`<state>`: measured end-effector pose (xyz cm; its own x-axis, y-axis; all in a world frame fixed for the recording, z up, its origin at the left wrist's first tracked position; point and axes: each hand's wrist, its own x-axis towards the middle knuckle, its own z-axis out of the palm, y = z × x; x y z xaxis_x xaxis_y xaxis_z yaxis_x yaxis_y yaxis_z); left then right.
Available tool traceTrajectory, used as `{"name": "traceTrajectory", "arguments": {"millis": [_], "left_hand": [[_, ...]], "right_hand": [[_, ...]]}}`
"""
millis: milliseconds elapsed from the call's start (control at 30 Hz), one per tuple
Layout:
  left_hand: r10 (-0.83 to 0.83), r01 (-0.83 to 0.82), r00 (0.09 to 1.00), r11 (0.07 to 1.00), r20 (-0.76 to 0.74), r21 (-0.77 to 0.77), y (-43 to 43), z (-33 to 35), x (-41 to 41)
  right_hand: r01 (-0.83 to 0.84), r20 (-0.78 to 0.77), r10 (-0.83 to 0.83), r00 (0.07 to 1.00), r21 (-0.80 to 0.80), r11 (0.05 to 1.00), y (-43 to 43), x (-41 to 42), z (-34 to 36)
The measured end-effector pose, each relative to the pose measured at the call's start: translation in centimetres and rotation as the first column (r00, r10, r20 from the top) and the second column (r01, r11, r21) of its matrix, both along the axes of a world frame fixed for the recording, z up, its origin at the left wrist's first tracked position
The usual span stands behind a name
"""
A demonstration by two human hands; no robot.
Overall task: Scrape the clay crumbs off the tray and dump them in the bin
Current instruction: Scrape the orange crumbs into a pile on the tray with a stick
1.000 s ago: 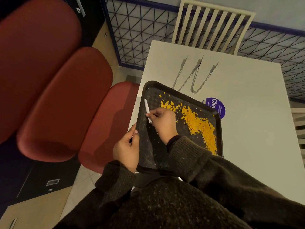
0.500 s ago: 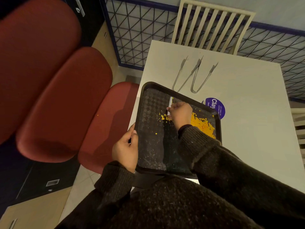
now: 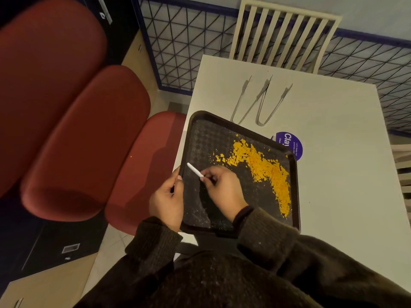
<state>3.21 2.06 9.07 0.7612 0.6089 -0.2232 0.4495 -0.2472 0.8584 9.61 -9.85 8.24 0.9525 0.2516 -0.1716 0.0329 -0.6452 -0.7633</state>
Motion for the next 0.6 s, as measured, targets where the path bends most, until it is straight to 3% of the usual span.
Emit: {"name": "traceTrajectory", "arguments": {"millis": [133,367,600], "left_hand": [[-0.015,0.015,1.000,1.000,-0.009,-0.023,0.1,0.1,-0.1],[-0.034,0.033,0.999,0.999,-0.006,-0.040,0.0,0.3,-0.3],[-0.027,0.027,1.000,0.999,0.001,-0.041,0.0,0.1,-0.4]], "right_hand": [[0.045,0.058,-0.043,0.997,-0.032,0.998,-0.6,0.0,-1.2],[0.266,-0.043,-0.268,0.962,-0.044,0.963,-2.6,3.2,-2.9],[0.338,-0.049,-0.340,0.939,-0.047,0.940,-4.3,4.2,-3.0]]}}
